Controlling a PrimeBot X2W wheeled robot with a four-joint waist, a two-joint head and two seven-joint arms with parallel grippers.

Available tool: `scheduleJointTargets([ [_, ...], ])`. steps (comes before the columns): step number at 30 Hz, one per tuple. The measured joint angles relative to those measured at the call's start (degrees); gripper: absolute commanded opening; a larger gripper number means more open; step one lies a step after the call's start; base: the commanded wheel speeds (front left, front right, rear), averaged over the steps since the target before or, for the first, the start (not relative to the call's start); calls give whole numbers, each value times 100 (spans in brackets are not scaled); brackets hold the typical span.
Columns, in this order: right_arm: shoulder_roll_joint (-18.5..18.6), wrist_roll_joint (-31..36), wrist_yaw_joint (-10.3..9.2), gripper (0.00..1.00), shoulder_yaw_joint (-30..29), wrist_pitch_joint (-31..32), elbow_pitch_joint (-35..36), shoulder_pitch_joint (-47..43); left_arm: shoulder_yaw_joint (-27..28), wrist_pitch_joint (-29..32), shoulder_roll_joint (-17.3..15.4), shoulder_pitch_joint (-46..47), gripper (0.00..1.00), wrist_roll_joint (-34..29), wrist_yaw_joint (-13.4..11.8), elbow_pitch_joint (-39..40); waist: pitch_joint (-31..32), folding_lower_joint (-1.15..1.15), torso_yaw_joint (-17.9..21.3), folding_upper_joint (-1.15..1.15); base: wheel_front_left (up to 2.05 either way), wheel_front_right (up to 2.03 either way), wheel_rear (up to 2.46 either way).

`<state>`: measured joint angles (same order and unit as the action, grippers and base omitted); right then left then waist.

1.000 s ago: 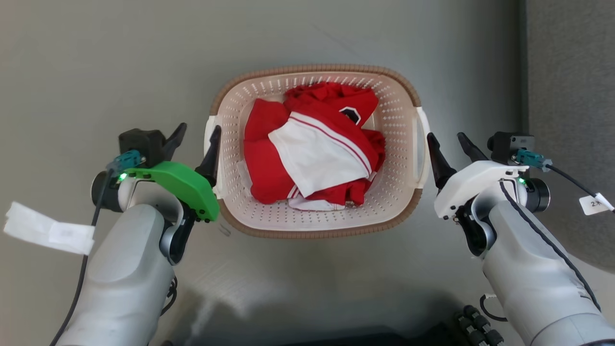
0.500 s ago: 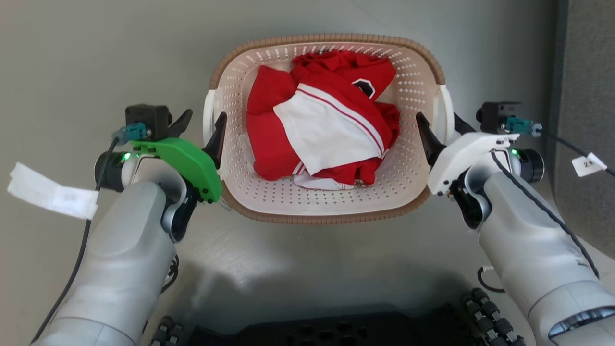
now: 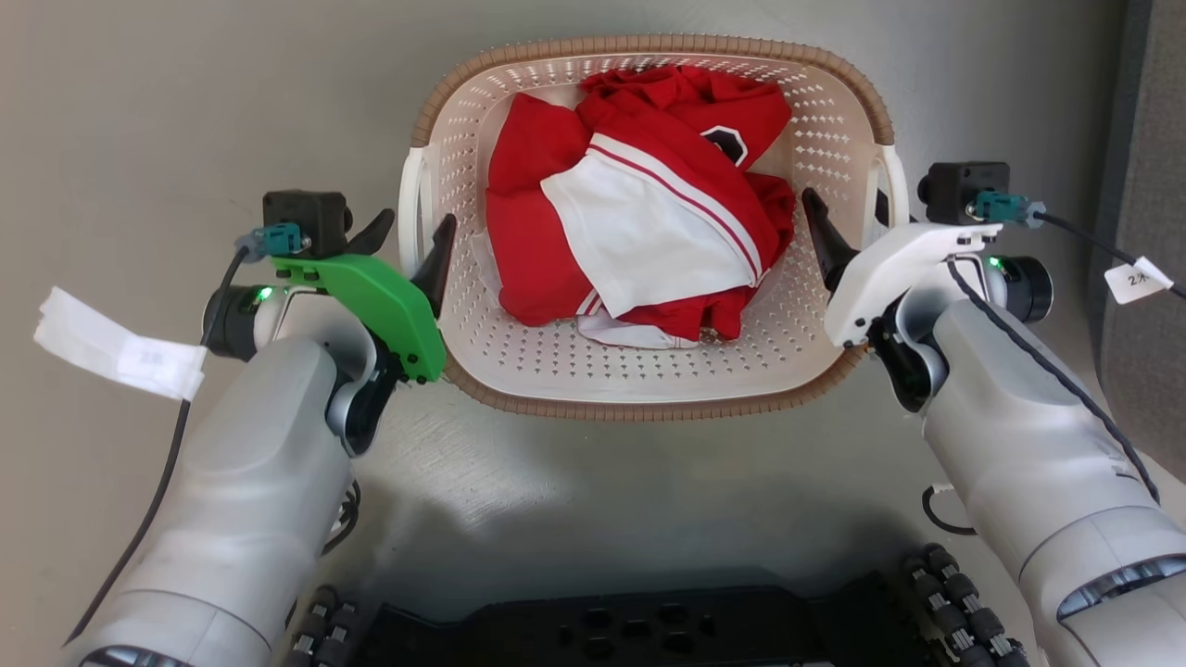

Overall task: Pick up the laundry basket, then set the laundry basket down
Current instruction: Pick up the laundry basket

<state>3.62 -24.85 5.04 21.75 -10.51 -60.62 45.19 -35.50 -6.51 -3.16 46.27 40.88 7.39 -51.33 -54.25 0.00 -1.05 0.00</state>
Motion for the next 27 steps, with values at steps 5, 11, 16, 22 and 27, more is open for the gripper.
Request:
scheduleJointTargets([
  [5, 2, -90, 0, 0, 52, -26, -123, 73, -175, -3, 35, 128, 0, 137, 14, -13, -24, 0, -20, 0, 0, 0, 0],
  [11, 18, -208, 0, 0, 113, -91, -190, 137, -349, 0, 13, 173, 0, 398, -2, -38, -11, 0, -32, 0, 0, 0, 0],
  [16, 14, -245, 1, 0, 208, -140, -230, 164, -489, 18, -4, 187, 0, 516, -13, -109, 24, 0, -34, 0, 0, 0, 0],
  [22, 13, -307, 43, 0, 281, -182, -315, 167, -634, 15, -18, 187, 0, 662, -34, -171, 119, 0, -38, 0, 0, 0, 0],
  [27, 11, -385, 52, 0, 396, -207, -369, 162, -748, 15, -42, 185, 0, 820, -34, -225, 276, 0, -40, 0, 0, 0, 0],
])
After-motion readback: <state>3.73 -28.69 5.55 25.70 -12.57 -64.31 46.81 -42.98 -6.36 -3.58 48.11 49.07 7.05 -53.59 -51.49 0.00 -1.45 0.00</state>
